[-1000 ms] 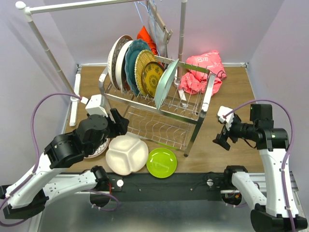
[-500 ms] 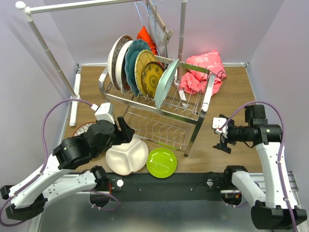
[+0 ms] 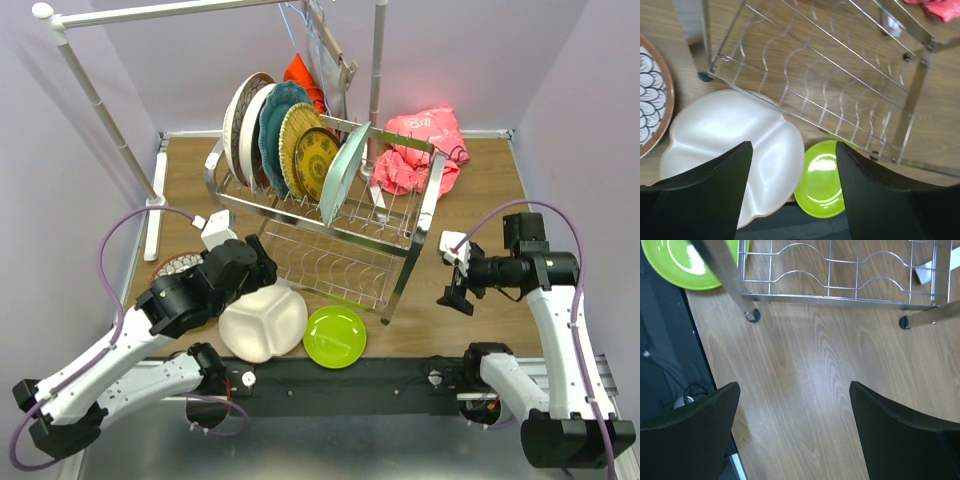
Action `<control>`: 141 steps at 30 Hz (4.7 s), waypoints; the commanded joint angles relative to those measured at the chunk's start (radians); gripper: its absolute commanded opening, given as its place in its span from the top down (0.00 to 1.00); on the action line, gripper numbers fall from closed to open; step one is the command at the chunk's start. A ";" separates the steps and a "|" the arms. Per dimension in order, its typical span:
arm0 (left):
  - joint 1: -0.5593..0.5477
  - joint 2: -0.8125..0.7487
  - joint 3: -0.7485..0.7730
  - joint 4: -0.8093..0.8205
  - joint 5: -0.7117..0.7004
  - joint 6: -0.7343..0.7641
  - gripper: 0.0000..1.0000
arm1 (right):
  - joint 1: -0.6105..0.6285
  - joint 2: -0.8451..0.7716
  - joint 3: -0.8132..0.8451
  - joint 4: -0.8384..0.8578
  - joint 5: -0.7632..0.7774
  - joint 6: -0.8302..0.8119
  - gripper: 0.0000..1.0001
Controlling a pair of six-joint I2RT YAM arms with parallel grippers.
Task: Load the plates into the dish rack
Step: Grab a plate with the left arm
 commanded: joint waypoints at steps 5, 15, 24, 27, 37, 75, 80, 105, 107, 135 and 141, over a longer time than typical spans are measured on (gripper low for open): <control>0.257 -0.009 -0.127 0.032 0.010 0.020 0.23 | 0.004 0.019 -0.008 0.124 0.009 0.142 0.01; 0.532 -0.044 -0.187 0.121 0.089 0.054 0.22 | 0.004 -0.026 -0.041 0.168 0.039 0.167 0.01; 0.724 -0.079 -0.267 0.138 0.216 -0.018 0.22 | 0.004 -0.008 -0.031 0.223 0.064 0.243 0.01; 0.762 -0.079 -0.297 0.154 0.254 -0.077 0.22 | 0.004 0.025 -0.023 0.231 0.055 0.266 0.01; 0.908 -0.053 -0.354 0.163 0.284 -0.261 0.24 | 0.004 0.117 -0.008 0.300 0.050 0.323 0.01; 1.196 0.248 -0.343 0.103 0.477 -0.282 0.30 | 0.004 0.339 0.017 0.328 0.026 0.262 0.00; 1.196 0.254 -0.259 0.120 0.338 -0.230 0.31 | 0.004 0.336 0.009 0.328 0.026 0.268 0.00; 1.328 0.541 0.046 0.241 0.235 0.244 0.14 | 0.004 0.335 0.032 0.332 0.026 0.308 0.00; 1.335 0.551 0.052 0.198 0.195 0.192 0.13 | 0.004 0.322 0.026 0.335 0.033 0.312 0.00; 1.289 0.404 0.009 0.364 0.620 0.483 0.15 | 0.004 0.232 -0.014 0.313 0.090 0.359 0.00; 1.218 0.427 0.054 0.351 0.629 0.535 0.15 | 0.004 0.183 -0.023 0.267 0.124 0.305 0.00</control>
